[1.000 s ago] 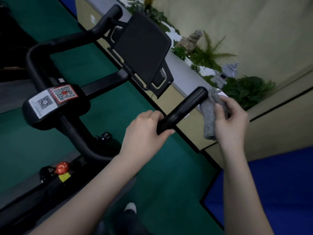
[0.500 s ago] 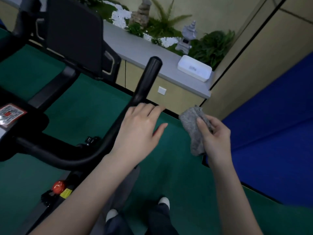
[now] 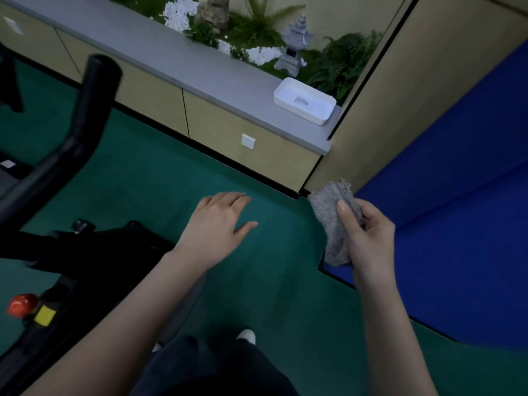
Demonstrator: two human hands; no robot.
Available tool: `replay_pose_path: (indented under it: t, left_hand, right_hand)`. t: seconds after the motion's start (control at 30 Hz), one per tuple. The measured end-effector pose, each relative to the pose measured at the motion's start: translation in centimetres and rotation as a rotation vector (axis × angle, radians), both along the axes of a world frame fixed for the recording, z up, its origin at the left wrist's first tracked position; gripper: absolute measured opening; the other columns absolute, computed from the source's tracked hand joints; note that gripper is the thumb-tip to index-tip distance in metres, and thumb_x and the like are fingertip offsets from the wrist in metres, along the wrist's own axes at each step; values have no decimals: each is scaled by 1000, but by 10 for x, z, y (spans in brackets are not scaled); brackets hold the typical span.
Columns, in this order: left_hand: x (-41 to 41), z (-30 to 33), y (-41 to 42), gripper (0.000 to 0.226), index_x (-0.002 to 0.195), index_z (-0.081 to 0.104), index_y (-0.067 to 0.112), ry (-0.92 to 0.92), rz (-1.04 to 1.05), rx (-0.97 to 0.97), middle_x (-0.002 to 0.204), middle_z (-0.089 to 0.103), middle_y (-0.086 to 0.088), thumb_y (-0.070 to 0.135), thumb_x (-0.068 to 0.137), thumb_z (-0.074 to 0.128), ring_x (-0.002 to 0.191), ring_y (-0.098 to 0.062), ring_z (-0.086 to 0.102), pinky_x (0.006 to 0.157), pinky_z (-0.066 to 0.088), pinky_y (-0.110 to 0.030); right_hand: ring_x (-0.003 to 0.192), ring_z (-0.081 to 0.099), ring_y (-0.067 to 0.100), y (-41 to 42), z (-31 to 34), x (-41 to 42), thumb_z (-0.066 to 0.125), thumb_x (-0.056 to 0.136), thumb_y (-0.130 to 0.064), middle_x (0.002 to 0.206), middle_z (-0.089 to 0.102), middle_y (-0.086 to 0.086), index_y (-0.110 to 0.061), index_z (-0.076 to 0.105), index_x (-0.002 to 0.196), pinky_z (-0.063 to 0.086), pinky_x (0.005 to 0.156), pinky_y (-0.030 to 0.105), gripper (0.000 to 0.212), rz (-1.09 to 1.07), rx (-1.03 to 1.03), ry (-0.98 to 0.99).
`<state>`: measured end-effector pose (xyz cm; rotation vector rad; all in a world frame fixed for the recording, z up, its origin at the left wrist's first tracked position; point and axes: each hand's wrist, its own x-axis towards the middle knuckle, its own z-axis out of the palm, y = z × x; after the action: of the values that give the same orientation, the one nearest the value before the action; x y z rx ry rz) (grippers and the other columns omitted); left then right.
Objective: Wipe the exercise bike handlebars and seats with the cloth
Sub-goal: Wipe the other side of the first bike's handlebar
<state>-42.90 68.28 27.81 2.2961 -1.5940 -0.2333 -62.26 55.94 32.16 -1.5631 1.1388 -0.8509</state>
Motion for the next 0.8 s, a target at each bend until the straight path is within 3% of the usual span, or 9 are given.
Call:
replay_pose_path:
  t: [0.1,0.23,0.37,0.5,0.67,0.8]
  left_hand:
    - [-14,-5,-20,57,134,51,11,11,51,36,138,52,-4,49,92,50,128,-25,47,105,32,-40]
    - [-17,-9,-40,71,129,55,11,-16,92,52,134,55,-5,61,85,30,122,-27,52,101,39,-44]
    - [-3,-10,-71,69,129,54,11,-20,138,76,135,54,-6,61,85,34,123,-29,51,100,39,-46]
    - [16,-16,-116,58,133,51,12,-6,162,92,137,51,-5,51,91,53,126,-28,47,103,35,-45]
    - [53,-32,-186,74,131,53,12,18,160,96,133,55,-5,62,83,29,123,-29,50,100,37,-45]
    - [83,-37,-231,76,135,49,14,24,168,97,135,54,-3,63,83,25,126,-26,46,104,32,-42]
  right_hand:
    - [85,68,27,-29,-8,-20,62,93,-19,87,72,5,-15,70,96,56,78,49,9,7,-1,5]
    - [84,68,22,-62,-20,-23,64,92,-21,87,72,2,-14,71,97,57,77,48,11,41,8,15]
    - [80,68,15,-96,-23,-2,63,92,-20,82,70,-6,-18,70,92,56,70,38,7,102,0,20]
    - [77,66,22,-137,-26,27,62,93,-22,80,69,5,-12,67,88,55,66,42,12,158,-46,40]
    - [78,67,21,-205,-34,75,63,92,-21,81,70,3,-14,67,89,56,68,42,9,182,-50,82]
    - [81,68,17,-256,-40,108,63,92,-22,84,70,1,-15,68,91,57,74,42,9,206,-12,121]
